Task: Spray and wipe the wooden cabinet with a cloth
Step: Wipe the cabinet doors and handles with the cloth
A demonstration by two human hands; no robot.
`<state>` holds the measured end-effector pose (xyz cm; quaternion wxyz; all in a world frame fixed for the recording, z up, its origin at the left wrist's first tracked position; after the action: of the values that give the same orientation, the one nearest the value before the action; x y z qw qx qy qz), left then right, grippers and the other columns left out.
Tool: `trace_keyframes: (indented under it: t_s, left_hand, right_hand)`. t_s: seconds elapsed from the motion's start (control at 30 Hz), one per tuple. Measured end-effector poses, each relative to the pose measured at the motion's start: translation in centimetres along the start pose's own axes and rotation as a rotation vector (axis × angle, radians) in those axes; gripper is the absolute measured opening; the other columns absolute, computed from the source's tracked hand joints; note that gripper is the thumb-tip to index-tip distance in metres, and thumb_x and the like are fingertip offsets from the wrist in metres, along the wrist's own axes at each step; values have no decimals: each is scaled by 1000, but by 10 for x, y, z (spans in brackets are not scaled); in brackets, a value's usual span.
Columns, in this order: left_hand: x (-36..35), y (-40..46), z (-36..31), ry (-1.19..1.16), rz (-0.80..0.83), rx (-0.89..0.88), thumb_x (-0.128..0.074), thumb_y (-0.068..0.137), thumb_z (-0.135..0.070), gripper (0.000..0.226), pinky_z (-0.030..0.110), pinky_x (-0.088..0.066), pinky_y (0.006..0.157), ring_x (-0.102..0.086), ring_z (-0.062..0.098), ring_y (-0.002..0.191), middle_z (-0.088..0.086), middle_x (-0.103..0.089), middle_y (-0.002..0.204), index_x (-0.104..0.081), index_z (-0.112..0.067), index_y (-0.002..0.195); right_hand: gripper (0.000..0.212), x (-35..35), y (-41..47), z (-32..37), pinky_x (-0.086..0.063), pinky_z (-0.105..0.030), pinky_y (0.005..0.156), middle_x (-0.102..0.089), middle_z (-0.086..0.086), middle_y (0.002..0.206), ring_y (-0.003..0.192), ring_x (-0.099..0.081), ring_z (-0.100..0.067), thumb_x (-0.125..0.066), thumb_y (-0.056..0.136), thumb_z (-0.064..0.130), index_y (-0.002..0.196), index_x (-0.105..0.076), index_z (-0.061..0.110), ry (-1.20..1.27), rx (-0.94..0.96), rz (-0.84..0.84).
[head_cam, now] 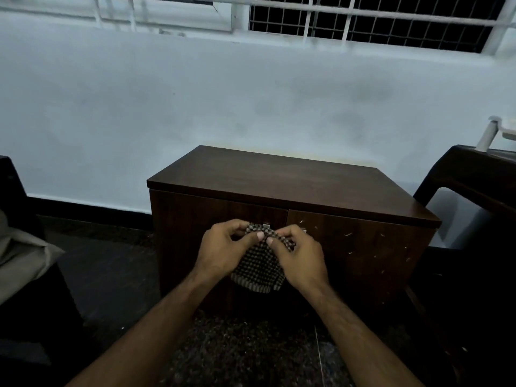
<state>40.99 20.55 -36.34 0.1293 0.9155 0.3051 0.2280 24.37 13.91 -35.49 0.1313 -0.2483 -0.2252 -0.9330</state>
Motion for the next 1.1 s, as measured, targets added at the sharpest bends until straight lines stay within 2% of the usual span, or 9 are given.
trace_keyframes:
  t_s: [0.07,0.17,0.27,0.4,0.6,0.77,0.9,1.0,1.1]
  left_hand:
    - [-2,6,3,-37,-76,57,-79,83,-39,16,34,-62,78,-73,2,79,-11,-78,83,-79,-28,94]
    - [-9,13,9,23,-174,148,-76,81,-53,27,34,-62,73,-72,1,75,-14,-77,79,-78,-29,92]
    - [-17,14,13,130,-214,189,-73,79,-61,32,35,-61,72,-71,4,76,-16,-73,78,-75,-31,88]
    - [-24,7,25,147,-193,192,-73,81,-56,24,38,-61,72,-70,4,77,-17,-72,78,-71,-34,87]
    - [-32,-16,43,151,-153,220,-76,80,-52,18,38,-62,71,-69,0,74,-20,-72,76,-73,-35,86]
    - [-28,1,21,3,-241,140,-69,71,-63,34,36,-62,71,-71,-2,73,-21,-75,77,-75,-35,89]
    - [-28,17,20,24,-230,183,-76,74,-58,28,39,-62,72,-72,2,74,-17,-75,76,-76,-33,87]
    - [-30,11,31,23,-204,174,-79,78,-51,21,38,-62,70,-72,2,72,-17,-75,75,-75,-32,85]
    - [-36,-6,51,58,-164,174,-80,79,-47,18,39,-62,69,-71,2,72,-17,-75,76,-75,-31,86]
  right_hand:
    - [15,-5,8,4,-60,-36,70,-71,16,89,82,-68,-4,-70,91,43,102,-67,33,-16,-12,-72]
    - [18,-12,19,9,-50,-28,72,-68,15,92,89,-67,-11,-68,91,46,103,-64,34,-47,-87,-135]
    - [16,-19,20,6,-46,-27,69,-61,17,85,84,-63,-11,-66,91,49,98,-64,34,-90,-149,-182]
    - [14,-32,10,-11,-58,-35,74,-63,16,86,85,-67,-12,-69,91,45,98,-66,33,-16,-196,-208]
    - [12,-47,-7,-38,-62,-41,75,-74,13,93,85,-69,-7,-73,87,43,93,-69,33,73,-301,-158]
    - [16,-22,10,-17,-61,-36,78,-75,14,91,88,-70,-5,-74,87,43,95,-73,29,126,-170,-226]
    - [23,-15,28,-1,-58,-35,82,-75,10,98,96,-70,-15,-72,86,50,96,-72,30,-37,-206,-165]
    - [23,-16,24,-8,-58,-33,82,-75,10,101,96,-69,-13,-72,86,50,97,-72,30,-55,-207,-115]
    - [18,-30,8,-29,-59,-32,77,-76,10,96,91,-70,-10,-74,87,45,96,-74,29,-38,-213,-83]
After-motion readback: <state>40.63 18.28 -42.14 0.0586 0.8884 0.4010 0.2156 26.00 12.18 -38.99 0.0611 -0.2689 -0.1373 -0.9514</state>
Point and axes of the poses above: each hand's wrist, its own y-axis towards the middle knuckle, its own x-axis out of the back of the hand, z = x × y, the point moved 3 cm from there along y, towards the middle knuckle
